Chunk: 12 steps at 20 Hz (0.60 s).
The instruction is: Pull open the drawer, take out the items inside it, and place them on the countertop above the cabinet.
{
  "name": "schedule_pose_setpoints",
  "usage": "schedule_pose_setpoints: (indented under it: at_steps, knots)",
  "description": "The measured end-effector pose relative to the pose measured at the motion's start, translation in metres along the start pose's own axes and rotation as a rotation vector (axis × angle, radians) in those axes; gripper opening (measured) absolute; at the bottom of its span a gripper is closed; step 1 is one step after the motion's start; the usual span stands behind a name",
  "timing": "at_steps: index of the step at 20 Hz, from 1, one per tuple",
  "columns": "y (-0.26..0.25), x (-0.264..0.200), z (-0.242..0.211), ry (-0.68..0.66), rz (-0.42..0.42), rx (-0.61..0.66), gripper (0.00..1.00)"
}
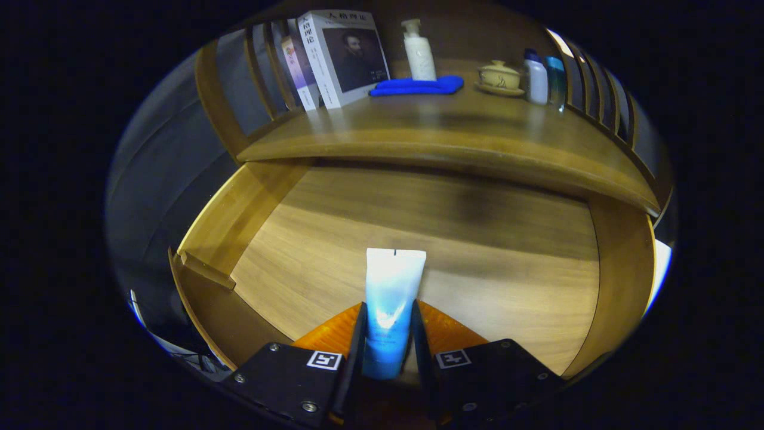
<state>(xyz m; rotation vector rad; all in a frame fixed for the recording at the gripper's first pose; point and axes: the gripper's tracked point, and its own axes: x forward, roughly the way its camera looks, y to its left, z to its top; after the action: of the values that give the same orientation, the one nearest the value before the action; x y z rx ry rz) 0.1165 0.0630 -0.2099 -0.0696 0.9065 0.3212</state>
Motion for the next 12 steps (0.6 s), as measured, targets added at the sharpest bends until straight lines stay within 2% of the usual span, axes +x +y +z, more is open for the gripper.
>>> schedule_pose_setpoints:
  at_steps: [5, 12]
  knots:
    - [0.004, -0.01, 0.022, -0.151, -0.006, -0.07, 0.43]
    - [0.015, -0.039, 0.057, -0.273, 0.018, -0.066, 0.43]
